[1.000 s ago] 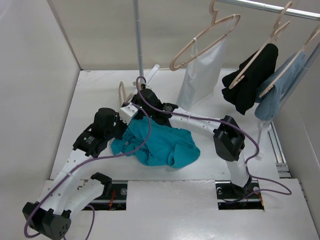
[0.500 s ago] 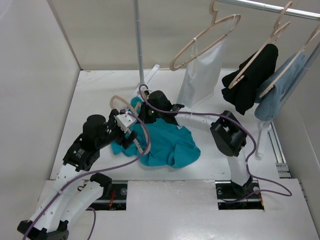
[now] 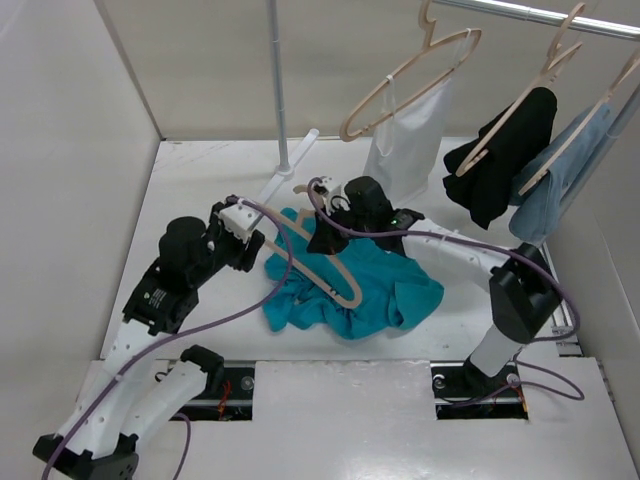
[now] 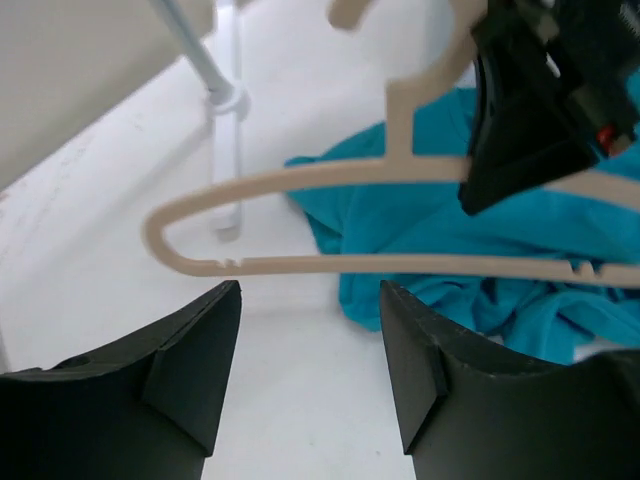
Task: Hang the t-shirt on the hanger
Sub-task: Place tshirt on hanger
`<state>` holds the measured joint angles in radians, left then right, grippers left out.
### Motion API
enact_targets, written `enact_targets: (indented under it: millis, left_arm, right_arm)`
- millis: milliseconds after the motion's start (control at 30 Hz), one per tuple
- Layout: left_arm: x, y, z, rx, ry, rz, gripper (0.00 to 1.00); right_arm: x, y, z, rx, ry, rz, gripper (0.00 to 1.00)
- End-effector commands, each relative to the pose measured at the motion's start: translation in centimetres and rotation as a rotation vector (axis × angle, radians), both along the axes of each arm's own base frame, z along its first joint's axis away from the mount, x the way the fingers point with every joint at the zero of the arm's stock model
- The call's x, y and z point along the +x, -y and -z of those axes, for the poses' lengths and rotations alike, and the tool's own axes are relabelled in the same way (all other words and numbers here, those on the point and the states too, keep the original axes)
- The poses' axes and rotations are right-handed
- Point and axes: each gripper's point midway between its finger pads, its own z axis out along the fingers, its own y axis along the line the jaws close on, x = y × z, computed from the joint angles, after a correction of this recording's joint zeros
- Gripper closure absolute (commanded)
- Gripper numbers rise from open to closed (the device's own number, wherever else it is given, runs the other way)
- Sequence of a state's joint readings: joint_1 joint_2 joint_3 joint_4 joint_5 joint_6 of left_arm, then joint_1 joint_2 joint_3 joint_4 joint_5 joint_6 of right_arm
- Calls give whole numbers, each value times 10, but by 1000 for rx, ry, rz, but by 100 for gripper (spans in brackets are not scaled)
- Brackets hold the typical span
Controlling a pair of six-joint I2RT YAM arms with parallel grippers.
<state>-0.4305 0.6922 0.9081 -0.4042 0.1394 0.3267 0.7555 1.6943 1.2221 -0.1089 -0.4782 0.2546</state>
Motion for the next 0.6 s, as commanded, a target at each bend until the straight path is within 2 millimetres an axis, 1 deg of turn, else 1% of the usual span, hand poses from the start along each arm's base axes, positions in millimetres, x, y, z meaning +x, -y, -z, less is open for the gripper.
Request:
enact_targets:
  millis: [0, 33, 67, 100, 133, 167, 200, 233, 267, 300, 333, 367, 400, 433, 467, 500, 533, 567]
  left_arm:
    - [-14, 26, 15, 44, -76, 205, 48]
    - [-21, 33, 25, 81, -99, 292, 45]
    - [-27, 37, 34, 139, -98, 380, 41]
    - [-41, 44, 54, 151, -192, 469, 39]
    - [-45, 47, 63, 166, -233, 507, 36]
    - [-46, 46, 74, 191, -273, 520, 36]
    - [-46, 51, 92, 224, -343, 555, 36]
    - [-51, 51, 108, 288, -379, 588, 36]
    - [-51, 53, 117, 326, -399, 599, 36]
    - [-53, 53, 132, 363, -429, 605, 36]
    - [-55, 64, 143, 403, -432, 641, 36]
    - [-52, 64, 152, 452, -413, 639, 34]
    - [-56, 63, 168, 487, -425, 654, 32]
    - [-56, 65, 178, 510, -420, 669, 29]
    - [-48, 68, 184, 520, -388, 670, 27]
    - [-48, 69, 193, 557, -367, 713, 27]
    - [-49, 62, 209, 596, -385, 713, 26]
    - [-42, 59, 221, 636, -386, 696, 26]
  right_arm:
    - [-15, 8, -41, 7, 123, -133, 100]
    - [-12, 12, -49, -12, 142, -113, 100]
    - [-14, 22, -55, -37, 162, -96, 100]
    - [-10, 37, -52, -91, 147, -45, 100]
    - [-4, 49, -57, -94, 145, -14, 100]
    - [-3, 62, -50, -118, 127, 13, 100]
    - [-4, 74, -57, -116, 130, 34, 100]
    - [-4, 89, -50, -157, 103, 69, 100]
    - [2, 104, -49, -187, 105, 102, 100]
    - [0, 115, -49, -215, 118, 113, 100]
    - [-4, 126, -45, -265, 109, 134, 100]
    - [-3, 134, -45, -278, 106, 155, 100]
    - [-5, 143, -46, -291, 112, 166, 100]
    - [-10, 146, -43, -300, 100, 164, 100]
    - [-11, 154, -44, -315, 94, 183, 100]
    - [-12, 162, -41, -328, 89, 201, 100]
    - [-16, 168, -43, -325, 91, 211, 100]
    - [-20, 172, -44, -331, 94, 218, 100]
